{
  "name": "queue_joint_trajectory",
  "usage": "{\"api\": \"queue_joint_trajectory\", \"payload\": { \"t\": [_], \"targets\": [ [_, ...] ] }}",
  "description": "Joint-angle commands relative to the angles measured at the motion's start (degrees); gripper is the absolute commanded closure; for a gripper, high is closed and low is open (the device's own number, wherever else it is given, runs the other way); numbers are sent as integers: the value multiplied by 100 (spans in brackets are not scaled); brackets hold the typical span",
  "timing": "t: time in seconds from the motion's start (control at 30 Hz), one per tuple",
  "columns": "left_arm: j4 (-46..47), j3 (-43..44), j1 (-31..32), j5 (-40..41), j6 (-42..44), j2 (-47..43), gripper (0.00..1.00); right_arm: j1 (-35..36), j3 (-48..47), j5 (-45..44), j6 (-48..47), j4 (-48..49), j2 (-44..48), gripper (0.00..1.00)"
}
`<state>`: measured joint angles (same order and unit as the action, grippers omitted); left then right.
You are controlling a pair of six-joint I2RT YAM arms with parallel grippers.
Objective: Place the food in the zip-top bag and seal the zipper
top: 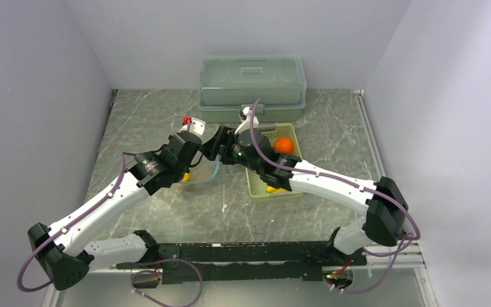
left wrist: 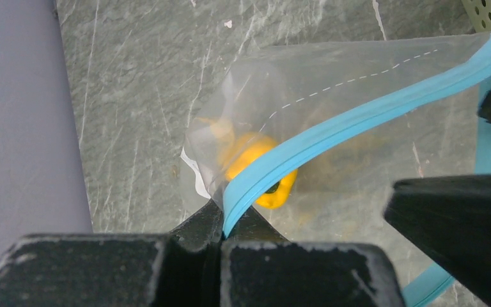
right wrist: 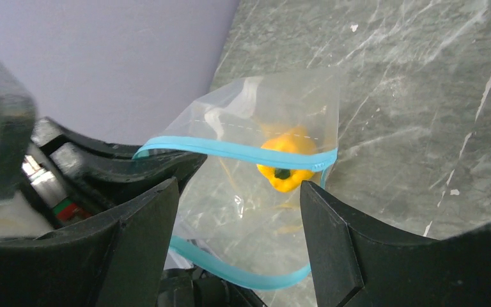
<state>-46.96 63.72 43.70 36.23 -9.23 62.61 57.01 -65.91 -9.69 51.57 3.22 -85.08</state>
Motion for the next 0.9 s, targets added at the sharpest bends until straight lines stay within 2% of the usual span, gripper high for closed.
{"api": "queue_joint_trajectory", "payload": {
  "t": [0.0,0.27,0.5,0.67,0.87],
  "targets": [
    [178,85,24,17,-51,-109,99,28,92,-207,-257,5,543,27],
    [151,95,21,30,-49,-68,99,22,602,-542,-520,-290,1390,27],
    [154,80,23,34,-58,-94,99,-74,670,-1128,-996,-1310,2024,27],
    [181,54,24,34,-43,-113,99,-506,722,-1078,-1498,-1790,2254,27],
    [175,69,24,7,-39,-62,99,-1327,557,-482,-1977,-2528,2000,26]
  ]
}}
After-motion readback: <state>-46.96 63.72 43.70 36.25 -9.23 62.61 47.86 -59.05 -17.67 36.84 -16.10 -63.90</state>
